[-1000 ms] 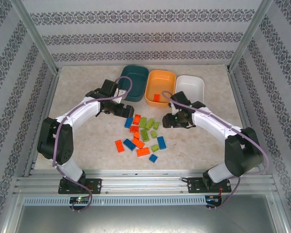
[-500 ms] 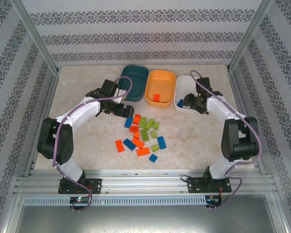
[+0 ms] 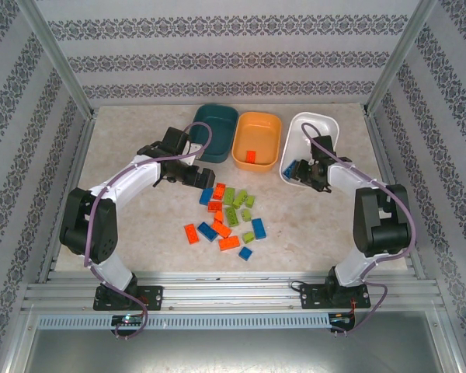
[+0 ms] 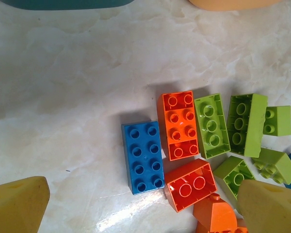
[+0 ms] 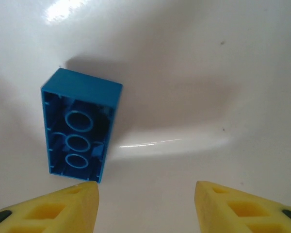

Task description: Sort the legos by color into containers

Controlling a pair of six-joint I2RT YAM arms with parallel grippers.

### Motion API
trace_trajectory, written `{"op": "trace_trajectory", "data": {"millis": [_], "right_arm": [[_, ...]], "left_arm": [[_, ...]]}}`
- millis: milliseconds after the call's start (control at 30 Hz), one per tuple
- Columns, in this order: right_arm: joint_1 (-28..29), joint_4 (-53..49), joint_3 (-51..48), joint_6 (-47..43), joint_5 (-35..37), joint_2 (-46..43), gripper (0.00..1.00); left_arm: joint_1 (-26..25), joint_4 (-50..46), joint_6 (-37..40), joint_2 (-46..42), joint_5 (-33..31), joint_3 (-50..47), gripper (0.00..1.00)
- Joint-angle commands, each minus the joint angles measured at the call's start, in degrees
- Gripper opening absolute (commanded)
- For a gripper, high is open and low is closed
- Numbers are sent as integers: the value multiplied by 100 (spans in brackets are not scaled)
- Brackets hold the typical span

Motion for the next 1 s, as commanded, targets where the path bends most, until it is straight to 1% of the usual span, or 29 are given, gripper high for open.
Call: {"op": "trace_trajectory", "data": {"millis": [0, 133, 200, 333, 400, 467, 600, 767, 967], "right_arm": [[174, -13, -60, -233, 50, -639, 57], [428, -315, -5, -569, 196, -1373, 59], [544, -526, -5, -641, 158, -1662, 60], [833, -1087, -183, -624, -441, -1934, 59], [1116, -1334, -319, -699, -702, -1898, 59], [1536, -1522, -516, -781, -774, -1832, 60], [2241, -1439, -973, -638, -812, -1751, 60], [3065, -1367, -1148, -434, -499, -1487, 60], [3456, -1246, -1065, -330, -309, -1001, 60]], "left_arm": [[17, -68, 17, 6, 13, 104, 100], [15, -67, 0, 23, 32, 107, 100], [9, -67, -9, 31, 59, 117, 100], [14, -67, -13, 24, 60, 120, 100], [12, -67, -18, 32, 68, 115, 100], [10, -67, -18, 32, 62, 112, 100], [7, -69, -12, 41, 60, 116, 100], [15, -76, -8, 56, 59, 114, 100], [8, -94, -7, 62, 44, 116, 100]]}}
